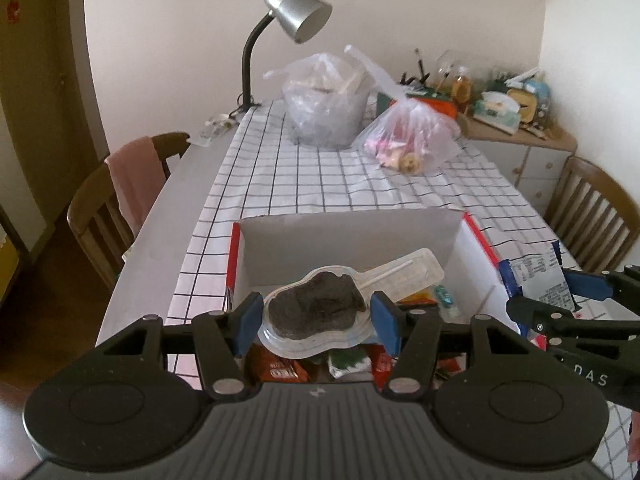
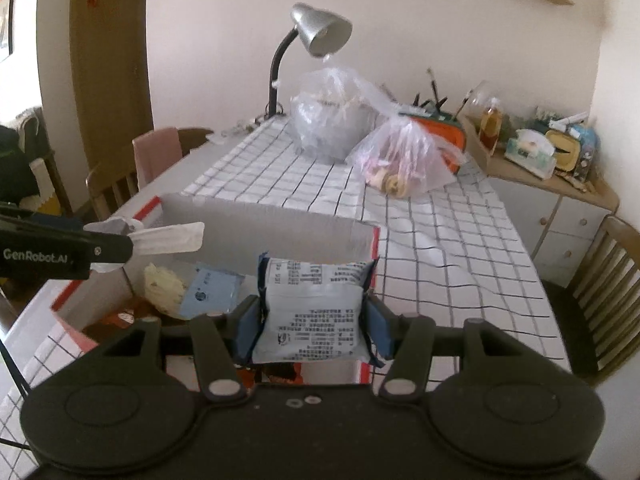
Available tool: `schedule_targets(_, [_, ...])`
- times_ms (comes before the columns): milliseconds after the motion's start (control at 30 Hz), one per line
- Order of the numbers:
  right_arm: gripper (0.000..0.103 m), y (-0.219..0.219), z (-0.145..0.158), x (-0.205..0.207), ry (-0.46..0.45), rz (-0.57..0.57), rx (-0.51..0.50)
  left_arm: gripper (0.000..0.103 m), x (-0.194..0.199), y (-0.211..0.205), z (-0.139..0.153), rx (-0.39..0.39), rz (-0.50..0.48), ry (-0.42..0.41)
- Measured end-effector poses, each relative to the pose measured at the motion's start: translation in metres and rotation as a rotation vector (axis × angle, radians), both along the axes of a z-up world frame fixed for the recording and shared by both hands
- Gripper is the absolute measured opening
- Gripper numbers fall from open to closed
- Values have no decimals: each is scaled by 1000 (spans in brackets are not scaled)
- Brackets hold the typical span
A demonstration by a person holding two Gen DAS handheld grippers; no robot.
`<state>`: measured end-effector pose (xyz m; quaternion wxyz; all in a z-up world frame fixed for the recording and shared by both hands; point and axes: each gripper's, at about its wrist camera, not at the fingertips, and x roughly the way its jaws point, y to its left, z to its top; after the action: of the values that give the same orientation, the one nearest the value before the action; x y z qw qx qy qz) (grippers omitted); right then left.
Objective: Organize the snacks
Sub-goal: 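Lower both snacks into the red box and open both tools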
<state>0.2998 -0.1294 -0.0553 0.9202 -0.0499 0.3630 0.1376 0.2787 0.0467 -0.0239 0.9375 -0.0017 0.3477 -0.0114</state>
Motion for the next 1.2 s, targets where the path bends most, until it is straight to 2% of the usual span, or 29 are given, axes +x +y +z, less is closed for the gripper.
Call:
schedule_targets(333, [55,27,-40,32,88,40,-22,58,53,0,-33,36,32,84])
schedule_targets(567, [56,35,-52,36,118,67,-21,58,65,-3,-54,56,16,148])
schedule_targets(700, [57,36,-56,35,126,65,-18,58,63,-4,-57,71,6,142])
schedule_targets(933, [69,35,-57,30,117,62,-22,59,59,-7,-60,89,11,137])
schedule_targets(1067, [81,30,-52,24,104,47,-1,61,54,-6,-56,78,10,121])
schedule_targets(1200, [85,23,-42,15,89,36,32,64,48,-4,-51,61,10,103])
